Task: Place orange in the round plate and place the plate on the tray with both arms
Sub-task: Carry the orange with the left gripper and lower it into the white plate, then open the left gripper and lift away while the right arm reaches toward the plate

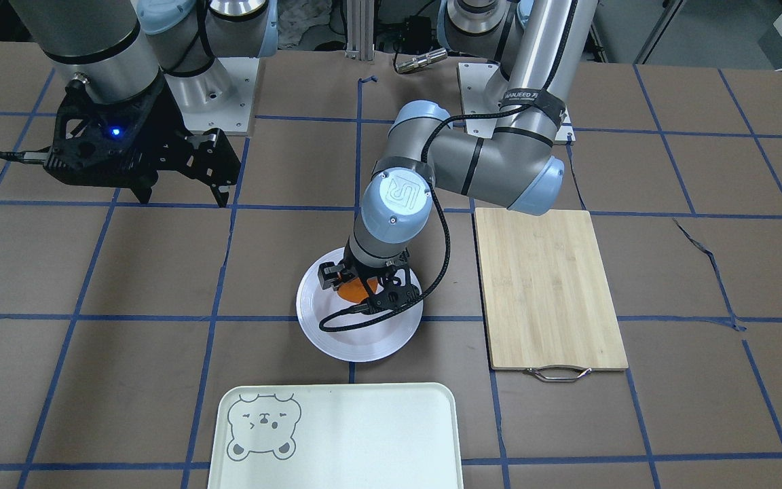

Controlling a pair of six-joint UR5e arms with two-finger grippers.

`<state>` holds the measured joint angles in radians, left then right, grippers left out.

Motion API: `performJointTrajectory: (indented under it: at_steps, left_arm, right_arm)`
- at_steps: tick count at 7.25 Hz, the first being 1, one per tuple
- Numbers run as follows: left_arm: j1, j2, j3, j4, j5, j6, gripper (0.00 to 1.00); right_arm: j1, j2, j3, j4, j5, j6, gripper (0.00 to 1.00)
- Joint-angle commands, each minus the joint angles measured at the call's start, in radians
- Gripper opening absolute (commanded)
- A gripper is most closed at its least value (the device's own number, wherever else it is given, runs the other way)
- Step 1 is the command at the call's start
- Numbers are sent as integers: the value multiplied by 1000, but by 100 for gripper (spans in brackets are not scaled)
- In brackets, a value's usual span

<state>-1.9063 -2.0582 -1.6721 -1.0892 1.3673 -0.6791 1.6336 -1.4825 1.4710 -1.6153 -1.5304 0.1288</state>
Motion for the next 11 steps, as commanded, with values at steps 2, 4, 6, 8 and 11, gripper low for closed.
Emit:
performJointTrajectory:
  at_steps: [2,4,6,8,11]
  left_arm:
    - [13,29,26,-27,12,33,100]
    - [80,100,142,-316,74,241,100]
    - [144,185,269,-536,169,457,100]
    - [180,304,290,-561,213,594,97]
    - [193,459,191,-548,211,683,97]
  right_arm:
    - [-5,1,0,-2,2,0,100]
    - [-8,5,0,-11,10,5,100]
    - [-32,24,11,-27,33,2,100]
    - [-41,34,96,-148,172,2,100]
    - [-40,83,436,-607,249,0,100]
